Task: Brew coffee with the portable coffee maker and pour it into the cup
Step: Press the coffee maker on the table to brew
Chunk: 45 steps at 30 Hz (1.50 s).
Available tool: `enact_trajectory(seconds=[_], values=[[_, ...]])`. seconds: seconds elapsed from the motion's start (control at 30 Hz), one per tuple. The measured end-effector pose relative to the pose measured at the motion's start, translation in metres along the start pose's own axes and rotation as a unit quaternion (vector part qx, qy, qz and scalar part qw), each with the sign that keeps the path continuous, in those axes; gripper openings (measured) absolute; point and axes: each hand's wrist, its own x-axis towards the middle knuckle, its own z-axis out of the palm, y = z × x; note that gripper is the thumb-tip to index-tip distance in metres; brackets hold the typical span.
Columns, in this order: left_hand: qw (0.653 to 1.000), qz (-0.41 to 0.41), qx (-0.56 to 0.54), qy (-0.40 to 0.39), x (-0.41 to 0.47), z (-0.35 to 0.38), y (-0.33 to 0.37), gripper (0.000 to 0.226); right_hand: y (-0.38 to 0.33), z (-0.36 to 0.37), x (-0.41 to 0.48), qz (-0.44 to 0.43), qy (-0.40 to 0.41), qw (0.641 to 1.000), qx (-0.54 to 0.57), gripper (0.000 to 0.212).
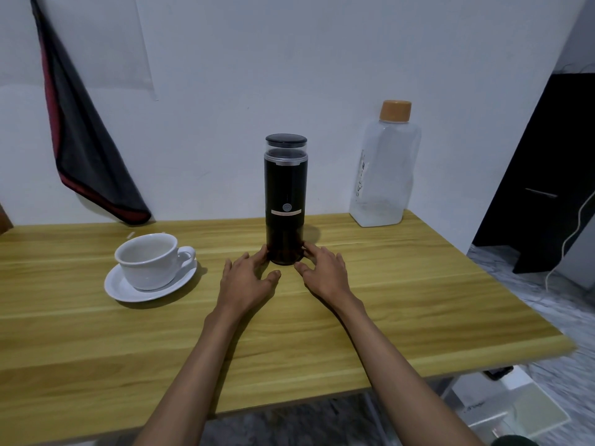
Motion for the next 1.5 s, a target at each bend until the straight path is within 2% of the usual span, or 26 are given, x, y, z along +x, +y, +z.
enact_trajectory(seconds=[1.5], values=[[1.000, 0.004, -0.018, 0.013, -0.0029, 0.0002, 0.0009, 0.068, -0.0033, -0.0013, -0.0014, 0.011, 0.001, 1.000, 0.006, 0.052]])
